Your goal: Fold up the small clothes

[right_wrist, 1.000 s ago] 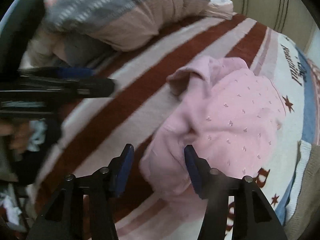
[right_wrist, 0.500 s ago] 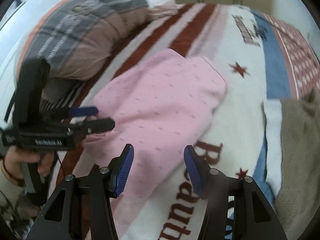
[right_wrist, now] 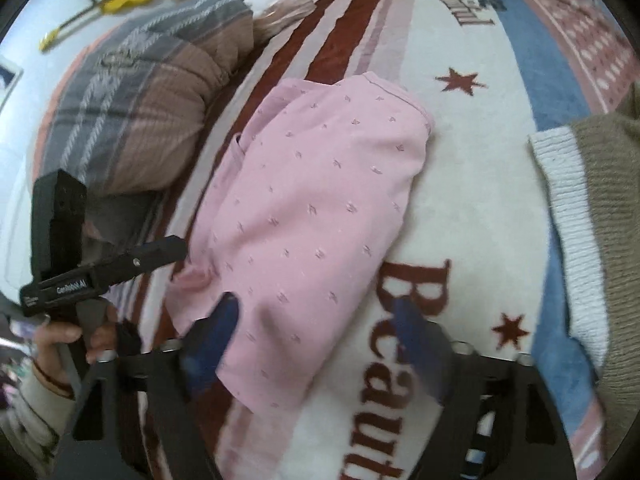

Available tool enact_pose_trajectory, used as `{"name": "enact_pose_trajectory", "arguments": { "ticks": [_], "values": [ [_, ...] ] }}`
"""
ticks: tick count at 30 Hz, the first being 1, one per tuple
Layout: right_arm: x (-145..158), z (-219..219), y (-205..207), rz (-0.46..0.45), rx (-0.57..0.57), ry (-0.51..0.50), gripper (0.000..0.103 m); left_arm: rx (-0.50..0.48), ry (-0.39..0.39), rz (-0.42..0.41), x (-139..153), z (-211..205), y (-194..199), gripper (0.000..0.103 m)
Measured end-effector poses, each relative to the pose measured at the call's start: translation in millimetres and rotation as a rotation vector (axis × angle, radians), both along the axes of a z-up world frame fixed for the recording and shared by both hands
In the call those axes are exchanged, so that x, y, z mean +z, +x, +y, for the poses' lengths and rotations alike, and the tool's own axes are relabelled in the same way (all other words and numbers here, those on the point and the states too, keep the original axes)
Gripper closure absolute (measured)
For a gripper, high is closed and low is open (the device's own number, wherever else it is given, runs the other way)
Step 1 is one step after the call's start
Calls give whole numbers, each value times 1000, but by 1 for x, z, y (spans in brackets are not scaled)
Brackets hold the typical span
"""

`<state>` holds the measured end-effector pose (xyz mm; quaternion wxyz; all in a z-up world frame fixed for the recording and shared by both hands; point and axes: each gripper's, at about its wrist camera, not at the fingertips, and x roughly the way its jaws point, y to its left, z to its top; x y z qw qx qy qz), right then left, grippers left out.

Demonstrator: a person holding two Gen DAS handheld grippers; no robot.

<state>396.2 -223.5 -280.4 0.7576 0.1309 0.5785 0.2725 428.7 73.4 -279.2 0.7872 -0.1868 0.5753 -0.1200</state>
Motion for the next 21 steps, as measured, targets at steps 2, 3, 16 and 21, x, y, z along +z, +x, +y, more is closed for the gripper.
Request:
{"name": "enact_pose_trajectory", "arguments": {
  "ticks": [2,3,16,21],
  "values": [
    [-10,6,5,48,-5,25,22,-7,-19,52,-14,2,7,9],
    [-16,9,7,68,-4,32,22,-14,-25,71,-20,1,9,9],
    [-46,36,14,135,20,133,30,-75,-232,116,-51,-40,17,20],
    [-42,34,13,119,51,150,46,-105,-239,124,-45,-33,16,21]
  ]
}}
